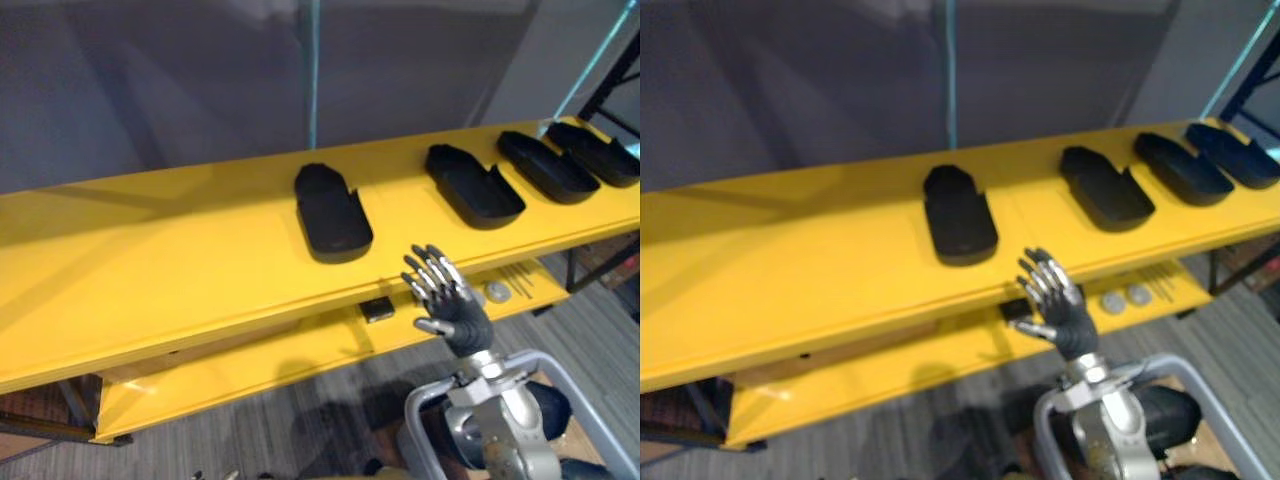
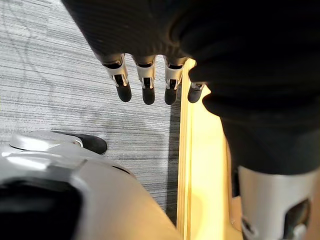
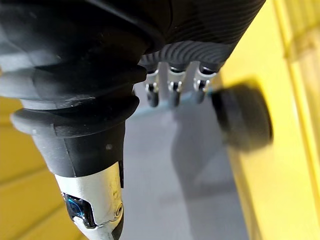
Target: Walk over and take plastic housings, then place them on the shelf
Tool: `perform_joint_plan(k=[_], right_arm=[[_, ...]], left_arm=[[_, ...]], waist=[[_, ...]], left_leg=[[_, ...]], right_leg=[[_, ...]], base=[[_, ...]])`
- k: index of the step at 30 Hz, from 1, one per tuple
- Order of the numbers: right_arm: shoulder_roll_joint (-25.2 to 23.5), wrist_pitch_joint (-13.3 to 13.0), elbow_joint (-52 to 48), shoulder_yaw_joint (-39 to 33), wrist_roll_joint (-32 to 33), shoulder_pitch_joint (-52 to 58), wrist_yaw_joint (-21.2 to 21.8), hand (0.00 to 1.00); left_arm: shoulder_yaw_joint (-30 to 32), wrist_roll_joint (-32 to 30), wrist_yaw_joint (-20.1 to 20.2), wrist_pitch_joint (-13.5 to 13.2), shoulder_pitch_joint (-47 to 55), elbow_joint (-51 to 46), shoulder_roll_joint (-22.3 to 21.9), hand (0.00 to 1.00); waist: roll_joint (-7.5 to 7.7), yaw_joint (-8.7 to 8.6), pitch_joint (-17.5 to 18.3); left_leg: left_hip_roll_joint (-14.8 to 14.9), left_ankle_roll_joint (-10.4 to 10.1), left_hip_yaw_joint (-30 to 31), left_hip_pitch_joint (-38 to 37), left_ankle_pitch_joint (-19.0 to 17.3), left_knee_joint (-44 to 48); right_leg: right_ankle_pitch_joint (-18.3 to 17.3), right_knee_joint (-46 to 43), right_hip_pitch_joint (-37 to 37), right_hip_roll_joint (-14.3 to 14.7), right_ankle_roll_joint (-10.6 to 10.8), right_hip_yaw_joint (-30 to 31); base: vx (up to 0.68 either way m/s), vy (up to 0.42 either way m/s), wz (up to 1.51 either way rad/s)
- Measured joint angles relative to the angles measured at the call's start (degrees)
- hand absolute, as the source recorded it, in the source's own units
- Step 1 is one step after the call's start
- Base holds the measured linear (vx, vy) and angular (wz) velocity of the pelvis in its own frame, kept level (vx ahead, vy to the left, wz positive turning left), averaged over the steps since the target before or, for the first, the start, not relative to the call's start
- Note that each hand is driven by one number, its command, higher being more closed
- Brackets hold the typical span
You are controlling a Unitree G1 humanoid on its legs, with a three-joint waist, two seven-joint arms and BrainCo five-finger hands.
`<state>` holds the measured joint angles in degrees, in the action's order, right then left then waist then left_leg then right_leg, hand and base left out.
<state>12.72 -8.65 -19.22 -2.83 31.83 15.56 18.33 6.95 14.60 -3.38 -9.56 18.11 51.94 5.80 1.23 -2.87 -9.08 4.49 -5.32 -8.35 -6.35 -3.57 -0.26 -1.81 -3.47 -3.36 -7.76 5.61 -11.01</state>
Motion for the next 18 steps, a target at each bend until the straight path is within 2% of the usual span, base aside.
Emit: perform_joint_plan(k=[1,2,3,5,7,8,11,18], right_arm=[[0.02,-0.01,0.07,-1.9,-0.12,-0.02,-1.1,0.0],[0.04,-0.04,0.1,-3.25,-0.67,-0.01,-2.3,0.0],[0.07,-0.04,0.2,-3.74,-1.1,0.15,-2.92,0.0],[0.21,-0.02,1.54,-4.93,-3.08,0.88,-5.09,0.0],[0.18,-0.01,2.75,-5.51,-4.72,1.22,-6.63,0.0],[0.22,-0.01,3.25,-5.69,-5.84,1.38,-7.43,0.0],[0.25,-0.01,4.2,-4.88,-8.11,0.72,-8.59,0.0],[0.95,0.03,5.23,-1.93,-10.37,-4.06,-8.4,0.0]], left_arm=[[-1.02,-1.09,0.04,0.2,-0.94,-0.02,0.21,0.0],[-1.87,-2.46,0.14,0.63,-1.84,-0.02,0.22,0.0],[-2.48,-3.18,0.13,1.03,-2.37,-0.01,0.2,0.0],[-4.68,-4.69,0.18,2.66,-3.66,0.02,0.05,0.0],[-5.73,-6.72,0.24,3.28,-3.82,0.04,0.05,0.0],[-5.82,-6.95,0.23,3.76,-3.84,0.06,0.04,0.0],[-5.52,-6.56,0.22,3.81,-4.3,0.79,0.79,0.0],[-5.52,-6.66,1.92,3.79,-4.52,1.24,1.01,0.0]], waist=[[-0.38,-0.87,-0.7],[-1.53,-1.25,-1.69],[-2.07,-1.43,-2.21],[-3.85,-2.76,-3.45],[-4.97,-3.07,-3.61],[-5.42,-3.75,-3.35],[-5.5,-3.91,-3.29],[-5.78,-3.69,-3.11]], left_leg=[[-0.2,0.0,-0.37,0.64,0.0,1.27],[-0.19,0.04,-0.46,0.73,-0.02,1.89],[-0.16,0.12,-0.48,0.66,-0.07,2.02],[0.1,0.82,-1.18,0.64,-0.51,2.56],[0.1,1.18,-1.56,0.48,-0.72,2.89],[-0.06,1.17,-1.59,0.46,-0.72,2.74],[-0.21,1.19,-1.78,0.46,-0.72,2.65],[-0.48,0.86,-1.69,0.47,-0.01,1.83]], right_leg=[[-0.16,-0.39,-0.04,-0.35,-0.12,-0.09],[-0.53,-1.06,-0.07,-0.47,-0.11,-0.11],[-0.96,-1.42,-0.07,-0.52,-0.22,-0.1],[-2.28,-3.34,0.33,-0.71,-0.25,-0.31],[-2.93,-4.42,0.39,-0.98,0.18,-0.33],[-3.57,-5.63,0.8,-1.16,0.29,-0.53],[-4.56,-7.57,1.58,-1.56,0.45,-0.47],[-4.76,-8.18,1.98,-2.31,0.76,-1.23]], base=[[-0.09,0.004,0.13],[-0.1,-0.001,0.09],[-0.12,-0.017,0.08],[-0.09,-0.016,0.07],[-0.05,-0.003,0.04],[-0.05,-0.014,0.07],[-0.02,-0.005,0.05],[0.03,0.013,0.05]])
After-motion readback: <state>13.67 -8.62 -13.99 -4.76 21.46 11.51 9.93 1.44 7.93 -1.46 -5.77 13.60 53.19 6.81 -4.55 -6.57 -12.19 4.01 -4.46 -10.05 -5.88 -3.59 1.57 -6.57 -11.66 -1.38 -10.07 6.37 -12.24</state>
